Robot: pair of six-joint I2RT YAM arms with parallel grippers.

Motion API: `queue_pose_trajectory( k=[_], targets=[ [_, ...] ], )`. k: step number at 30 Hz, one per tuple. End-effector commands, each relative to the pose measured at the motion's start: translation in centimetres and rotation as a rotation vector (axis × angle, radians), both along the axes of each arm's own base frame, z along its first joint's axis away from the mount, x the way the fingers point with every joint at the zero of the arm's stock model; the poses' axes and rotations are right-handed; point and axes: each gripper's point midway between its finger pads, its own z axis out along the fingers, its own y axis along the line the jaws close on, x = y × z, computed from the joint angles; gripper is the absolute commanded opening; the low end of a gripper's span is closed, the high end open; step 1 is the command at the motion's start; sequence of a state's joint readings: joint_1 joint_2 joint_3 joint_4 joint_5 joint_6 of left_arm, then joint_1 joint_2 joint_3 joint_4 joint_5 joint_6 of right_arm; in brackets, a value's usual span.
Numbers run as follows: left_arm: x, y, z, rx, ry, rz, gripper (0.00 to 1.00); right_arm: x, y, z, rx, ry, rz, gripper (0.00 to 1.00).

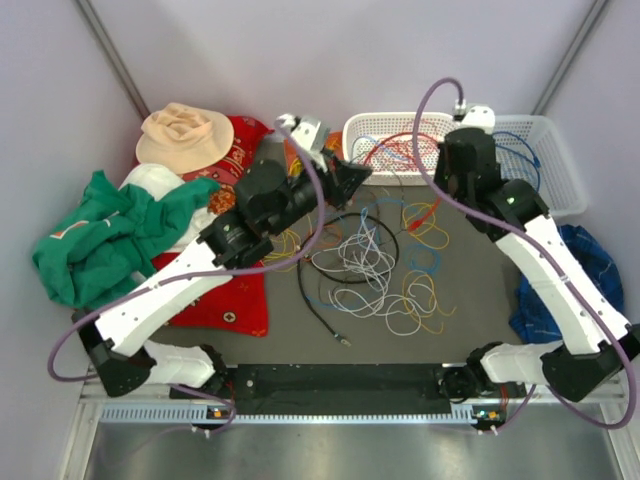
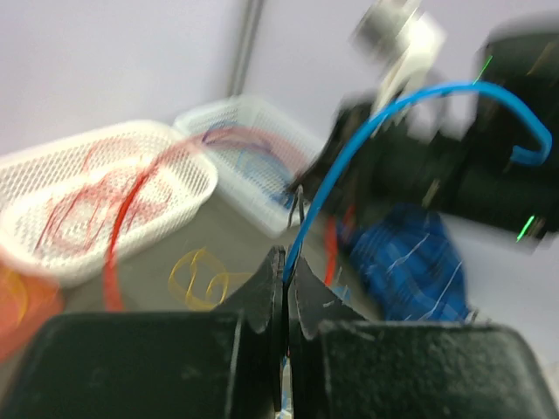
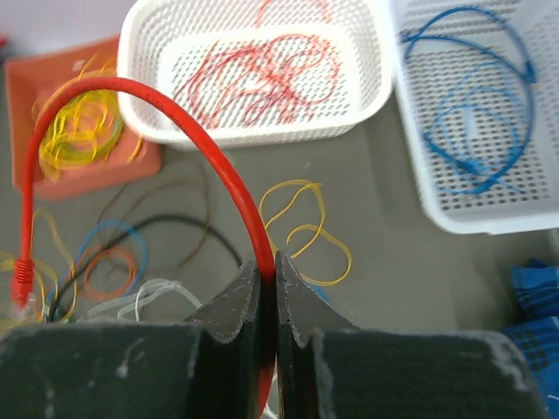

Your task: Untangle the cables

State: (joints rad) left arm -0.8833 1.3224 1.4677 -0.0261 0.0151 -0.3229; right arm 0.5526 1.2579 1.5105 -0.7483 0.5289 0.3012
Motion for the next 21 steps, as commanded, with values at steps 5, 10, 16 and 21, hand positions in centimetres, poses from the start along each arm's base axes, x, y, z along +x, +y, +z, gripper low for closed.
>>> queue_pose_trajectory(
  k=[5,10,16,21],
  targets=[
    [-0.9,10.2,-14.1,0.143,0.204,0.315,0.00,5.9,-4.9,6.8,0.159,-0.162,-0.232,0.00],
    [-1.5,12.8,-17.6,0.178,0.260,0.378,0.00,10.7,-4.4,5.7,0.184,-0.150,-0.265,0.00],
    [-1.1,12.9,-19.8,0.233,0.275,0.388,0.00,15.7,-4.8,3.1,0.182,-0.126,-0.313,0.00],
    [-0.4,13.0,-21.8,0.238,0.327,0.387,0.00,20.4,-5.0,-0.4,0.176,-0.090,-0.340,0.00]
  ],
)
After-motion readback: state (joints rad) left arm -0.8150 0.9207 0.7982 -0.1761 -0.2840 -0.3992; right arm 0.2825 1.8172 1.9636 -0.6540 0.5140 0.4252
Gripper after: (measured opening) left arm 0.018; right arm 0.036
